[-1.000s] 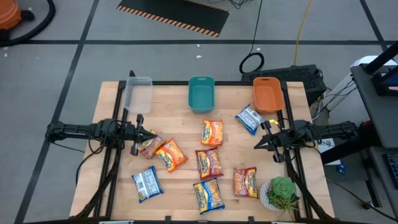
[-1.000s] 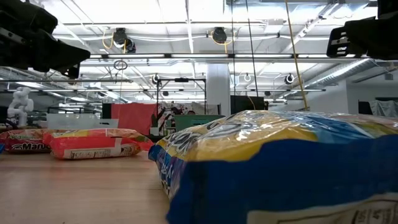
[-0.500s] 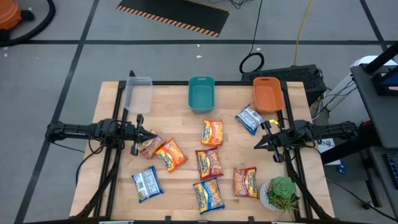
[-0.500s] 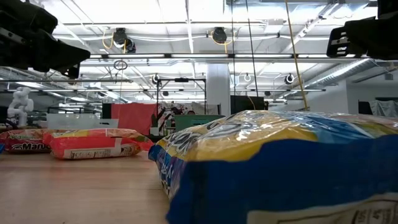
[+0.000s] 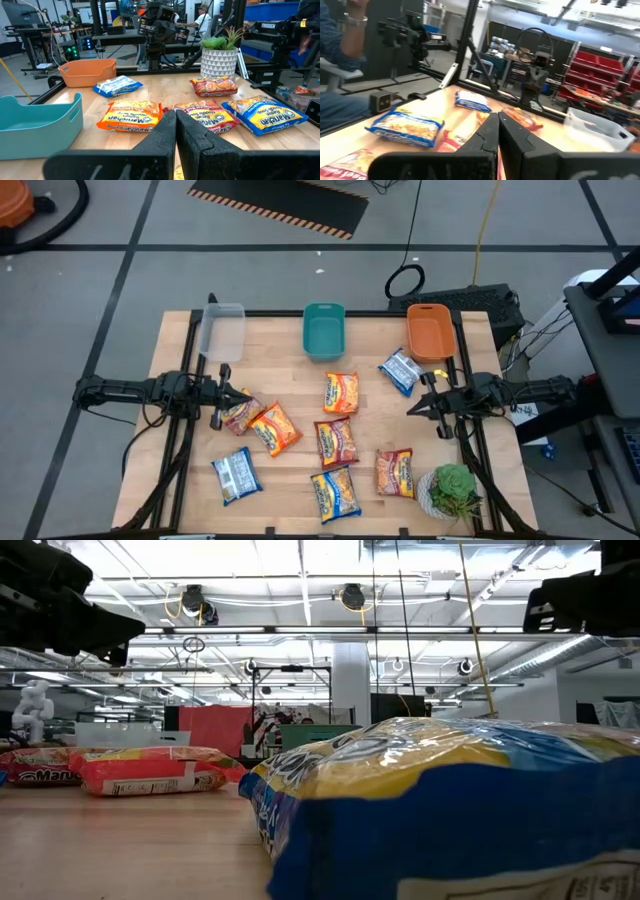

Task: Sort Maruchan noodles
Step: Put the top blue noodle pack into the orange bin

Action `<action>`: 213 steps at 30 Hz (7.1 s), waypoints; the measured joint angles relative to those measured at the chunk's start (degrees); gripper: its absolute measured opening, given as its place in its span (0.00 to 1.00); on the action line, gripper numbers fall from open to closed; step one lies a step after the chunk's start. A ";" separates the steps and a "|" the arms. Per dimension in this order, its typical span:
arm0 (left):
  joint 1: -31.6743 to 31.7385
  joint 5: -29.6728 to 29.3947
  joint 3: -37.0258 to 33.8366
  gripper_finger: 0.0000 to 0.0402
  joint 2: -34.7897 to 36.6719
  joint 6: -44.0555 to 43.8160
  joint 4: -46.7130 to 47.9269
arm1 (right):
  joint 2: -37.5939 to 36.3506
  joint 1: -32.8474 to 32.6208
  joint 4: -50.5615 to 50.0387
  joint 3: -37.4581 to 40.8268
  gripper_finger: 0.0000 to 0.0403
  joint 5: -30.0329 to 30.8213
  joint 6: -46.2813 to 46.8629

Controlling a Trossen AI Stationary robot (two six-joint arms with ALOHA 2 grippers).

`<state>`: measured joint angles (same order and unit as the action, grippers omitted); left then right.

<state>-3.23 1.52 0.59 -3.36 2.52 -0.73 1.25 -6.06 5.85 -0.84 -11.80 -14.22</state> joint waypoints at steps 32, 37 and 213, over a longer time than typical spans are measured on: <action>-0.01 -0.02 -0.01 0.04 -0.01 0.01 -0.36 | 2.12 0.12 23.66 -3.91 0.00 19.80 7.04; -0.01 -0.02 -0.01 0.04 -0.01 0.00 -0.36 | 7.10 0.11 19.70 -9.64 0.00 25.28 7.50; 0.20 -5.05 28.10 0.04 -29.76 13.22 -12.86 | 78.63 18.48 -49.52 -36.79 0.65 19.15 56.52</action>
<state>-3.03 -3.53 28.69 -33.12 15.75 -13.58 79.88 12.42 -43.68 -37.63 7.35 42.30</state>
